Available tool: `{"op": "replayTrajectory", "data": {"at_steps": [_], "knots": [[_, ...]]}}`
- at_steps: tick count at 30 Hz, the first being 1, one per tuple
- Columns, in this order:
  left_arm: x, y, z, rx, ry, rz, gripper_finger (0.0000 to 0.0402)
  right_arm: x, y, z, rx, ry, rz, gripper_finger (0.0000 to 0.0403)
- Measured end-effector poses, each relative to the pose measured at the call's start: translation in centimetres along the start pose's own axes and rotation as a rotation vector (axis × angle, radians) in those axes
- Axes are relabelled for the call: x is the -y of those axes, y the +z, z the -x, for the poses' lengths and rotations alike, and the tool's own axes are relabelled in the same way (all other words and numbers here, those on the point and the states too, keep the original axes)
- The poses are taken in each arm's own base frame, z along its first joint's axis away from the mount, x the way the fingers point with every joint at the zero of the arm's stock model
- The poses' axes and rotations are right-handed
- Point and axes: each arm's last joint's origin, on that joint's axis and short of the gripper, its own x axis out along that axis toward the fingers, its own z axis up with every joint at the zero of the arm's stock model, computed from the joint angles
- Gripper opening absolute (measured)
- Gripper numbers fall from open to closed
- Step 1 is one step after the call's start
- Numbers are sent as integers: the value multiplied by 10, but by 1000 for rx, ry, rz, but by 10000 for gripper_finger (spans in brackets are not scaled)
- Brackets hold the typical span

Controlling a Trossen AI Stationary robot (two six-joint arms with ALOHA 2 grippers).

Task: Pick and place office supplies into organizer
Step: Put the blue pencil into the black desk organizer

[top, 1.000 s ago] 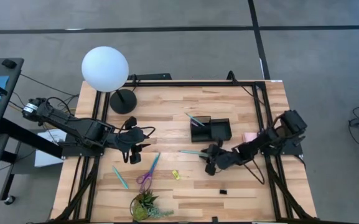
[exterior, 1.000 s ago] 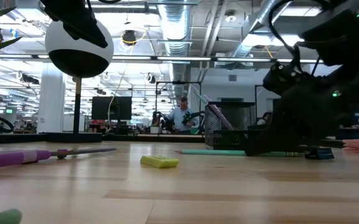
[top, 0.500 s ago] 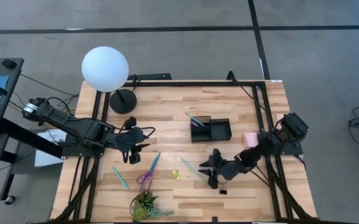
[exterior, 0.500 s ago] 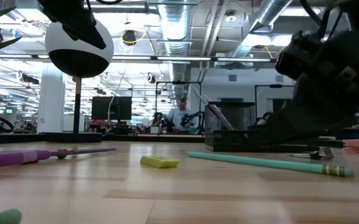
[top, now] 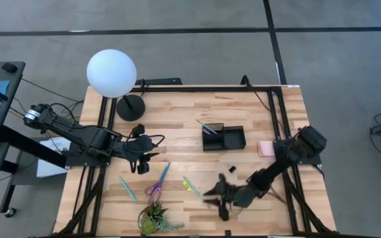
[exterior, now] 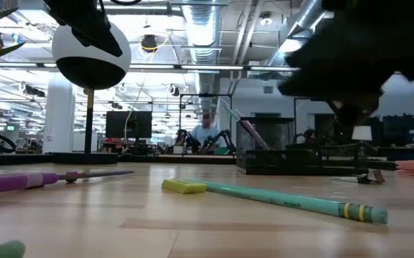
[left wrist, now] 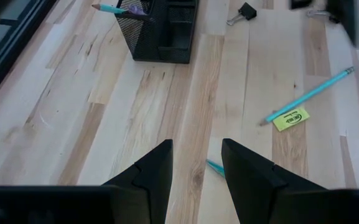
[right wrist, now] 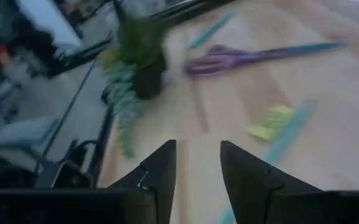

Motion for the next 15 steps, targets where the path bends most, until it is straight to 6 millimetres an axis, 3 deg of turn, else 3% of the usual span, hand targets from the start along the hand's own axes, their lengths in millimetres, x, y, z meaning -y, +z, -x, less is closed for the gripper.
{"op": "replayTrajectory", "data": {"at_steps": [7, 15], "knots": [[0, 1, -1, 4, 5, 6, 135, -25, -16, -65, -59, -18, 103, 118], [1, 0, -3, -7, 4, 1, 135, -24, -26, -72, -219, -159, -4, 118]]}}
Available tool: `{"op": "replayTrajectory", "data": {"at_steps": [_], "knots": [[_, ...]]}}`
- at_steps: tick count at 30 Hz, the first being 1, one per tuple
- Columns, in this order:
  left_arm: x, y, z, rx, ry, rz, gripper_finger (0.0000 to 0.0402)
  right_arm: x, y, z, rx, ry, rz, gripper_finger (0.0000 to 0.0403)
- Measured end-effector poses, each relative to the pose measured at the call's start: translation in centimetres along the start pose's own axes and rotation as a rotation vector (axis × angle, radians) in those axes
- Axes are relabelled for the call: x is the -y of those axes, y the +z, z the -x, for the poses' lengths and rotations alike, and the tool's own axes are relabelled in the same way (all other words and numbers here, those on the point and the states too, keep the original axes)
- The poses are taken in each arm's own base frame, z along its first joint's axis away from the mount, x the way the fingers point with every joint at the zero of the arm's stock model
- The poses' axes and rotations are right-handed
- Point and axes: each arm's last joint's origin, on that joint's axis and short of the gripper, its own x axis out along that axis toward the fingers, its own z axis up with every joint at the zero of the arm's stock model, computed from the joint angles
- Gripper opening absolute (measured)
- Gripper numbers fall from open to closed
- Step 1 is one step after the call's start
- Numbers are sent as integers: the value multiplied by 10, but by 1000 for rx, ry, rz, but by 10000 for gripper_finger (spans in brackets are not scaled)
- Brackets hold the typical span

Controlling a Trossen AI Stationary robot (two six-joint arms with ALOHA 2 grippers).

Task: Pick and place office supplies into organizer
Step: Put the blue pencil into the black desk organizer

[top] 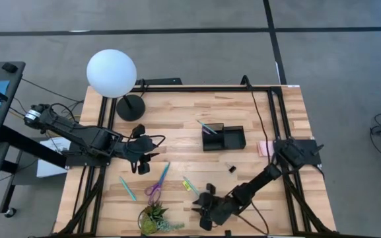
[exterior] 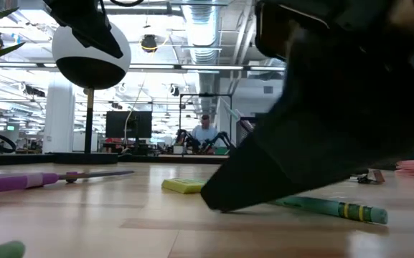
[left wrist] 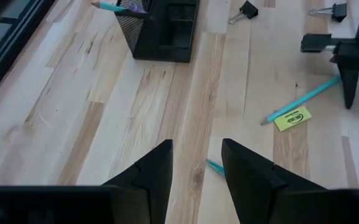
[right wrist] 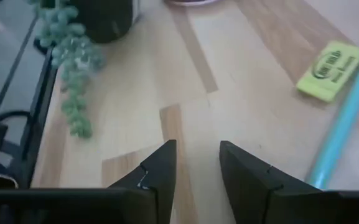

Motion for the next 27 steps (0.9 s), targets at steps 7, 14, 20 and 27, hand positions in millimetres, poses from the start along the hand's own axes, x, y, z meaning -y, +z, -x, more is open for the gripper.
{"op": "replayTrajectory", "data": {"at_steps": [7, 14, 20, 27], "knots": [[0, 0, 0, 0, 0, -1, 135, 2, -3, 8, -13, -87, 59, 118], [0, 0, 0, -1, -1, -3, 135, 8, -3, 8, -29, -141, 91, 118], [0, 0, 0, -1, -1, -4, 135, 11, -4, 9, -18, -191, 158, 118], [0, 0, 0, 0, -1, -3, 135, 14, 0, 13, 17, -258, 198, 118]]}}
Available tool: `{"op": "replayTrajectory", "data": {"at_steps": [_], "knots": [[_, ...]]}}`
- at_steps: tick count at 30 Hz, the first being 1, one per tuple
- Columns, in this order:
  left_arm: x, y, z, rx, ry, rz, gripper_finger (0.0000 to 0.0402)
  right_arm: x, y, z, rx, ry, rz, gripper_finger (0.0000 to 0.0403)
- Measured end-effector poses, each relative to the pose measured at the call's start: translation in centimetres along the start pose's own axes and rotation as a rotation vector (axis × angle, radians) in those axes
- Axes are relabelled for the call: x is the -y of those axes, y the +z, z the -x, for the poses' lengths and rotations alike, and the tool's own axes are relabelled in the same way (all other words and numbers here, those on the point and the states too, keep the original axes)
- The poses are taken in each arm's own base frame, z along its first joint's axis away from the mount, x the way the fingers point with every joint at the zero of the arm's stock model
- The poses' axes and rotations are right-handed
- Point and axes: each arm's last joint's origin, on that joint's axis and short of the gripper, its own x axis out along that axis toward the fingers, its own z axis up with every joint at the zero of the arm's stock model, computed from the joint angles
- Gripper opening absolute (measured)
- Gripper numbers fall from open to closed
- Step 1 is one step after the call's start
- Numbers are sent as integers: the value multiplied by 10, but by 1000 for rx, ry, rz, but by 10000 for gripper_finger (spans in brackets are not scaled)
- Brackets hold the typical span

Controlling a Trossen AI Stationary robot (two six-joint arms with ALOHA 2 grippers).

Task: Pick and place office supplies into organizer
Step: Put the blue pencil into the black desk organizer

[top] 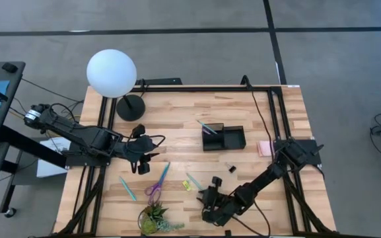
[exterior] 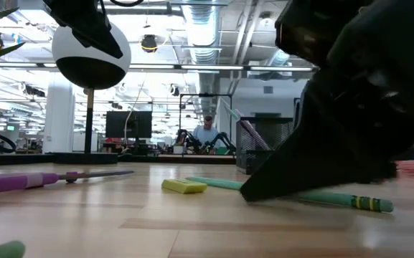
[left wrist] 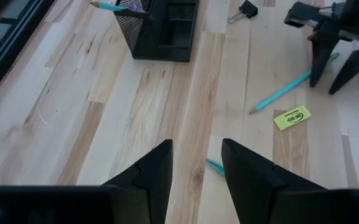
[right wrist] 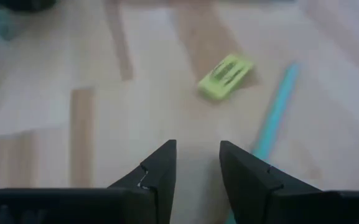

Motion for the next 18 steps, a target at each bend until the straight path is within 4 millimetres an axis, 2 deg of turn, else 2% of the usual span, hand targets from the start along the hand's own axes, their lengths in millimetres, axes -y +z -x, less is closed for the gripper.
{"op": "replayTrajectory", "data": {"at_steps": [2, 6, 10, 14, 18], "knots": [[0, 0, 0, 0, 0, 0, 135, 1, 11, 8, 29, -5, -21, 118], [0, 0, 0, -1, 0, 1, 135, 9, 37, 40, 44, -4, -47, 110], [0, 0, 0, -1, 0, 2, 135, 11, 47, 73, 77, -18, -111, 101], [0, 0, 0, -1, 0, 1, 135, -5, 26, 83, 145, -51, -180, 98], [0, 0, 0, -1, 0, 2, 135, -28, -11, 76, 213, -46, -294, 98]]}}
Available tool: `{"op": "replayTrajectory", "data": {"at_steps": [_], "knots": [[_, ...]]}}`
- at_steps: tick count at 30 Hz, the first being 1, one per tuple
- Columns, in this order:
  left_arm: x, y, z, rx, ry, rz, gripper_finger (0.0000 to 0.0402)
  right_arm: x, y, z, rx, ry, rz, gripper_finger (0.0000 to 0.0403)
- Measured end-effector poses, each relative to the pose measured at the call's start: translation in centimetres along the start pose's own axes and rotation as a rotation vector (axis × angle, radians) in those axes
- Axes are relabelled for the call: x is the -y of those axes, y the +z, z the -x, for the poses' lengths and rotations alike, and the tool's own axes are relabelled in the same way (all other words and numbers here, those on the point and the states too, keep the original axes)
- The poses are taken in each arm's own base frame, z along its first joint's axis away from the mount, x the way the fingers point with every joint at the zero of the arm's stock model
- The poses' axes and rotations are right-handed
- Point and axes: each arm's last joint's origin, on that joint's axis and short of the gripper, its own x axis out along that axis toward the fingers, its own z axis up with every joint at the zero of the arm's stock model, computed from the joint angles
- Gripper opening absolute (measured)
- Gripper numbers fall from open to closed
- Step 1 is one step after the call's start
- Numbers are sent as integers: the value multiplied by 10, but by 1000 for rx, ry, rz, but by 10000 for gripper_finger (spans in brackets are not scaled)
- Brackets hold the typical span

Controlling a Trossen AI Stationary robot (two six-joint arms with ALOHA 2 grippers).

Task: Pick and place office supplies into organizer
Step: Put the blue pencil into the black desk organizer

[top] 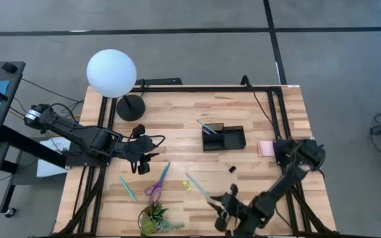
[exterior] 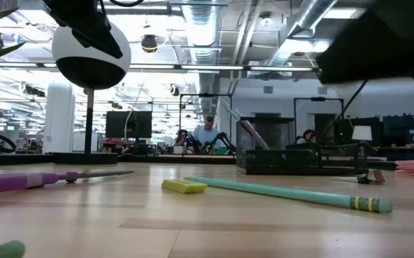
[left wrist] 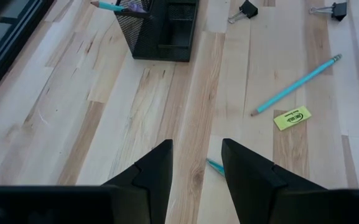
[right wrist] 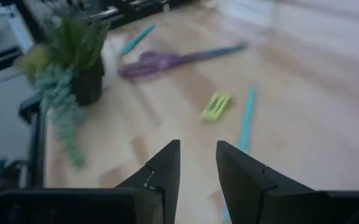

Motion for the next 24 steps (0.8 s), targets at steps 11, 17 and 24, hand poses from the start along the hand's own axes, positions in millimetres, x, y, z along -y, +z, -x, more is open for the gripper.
{"op": "replayTrajectory", "data": {"at_steps": [11, 17, 24], "knots": [[0, 0, 0, 3, 5, 20, 135, -17, -51, -21, 84, -114, 207, 98], [0, 0, 0, 5, 9, 37, 135, -10, -49, -15, 81, -157, 242, 98], [-1, 0, 0, 9, 20, 44, 135, -3, -67, -26, 72, -179, 164, 98]]}}
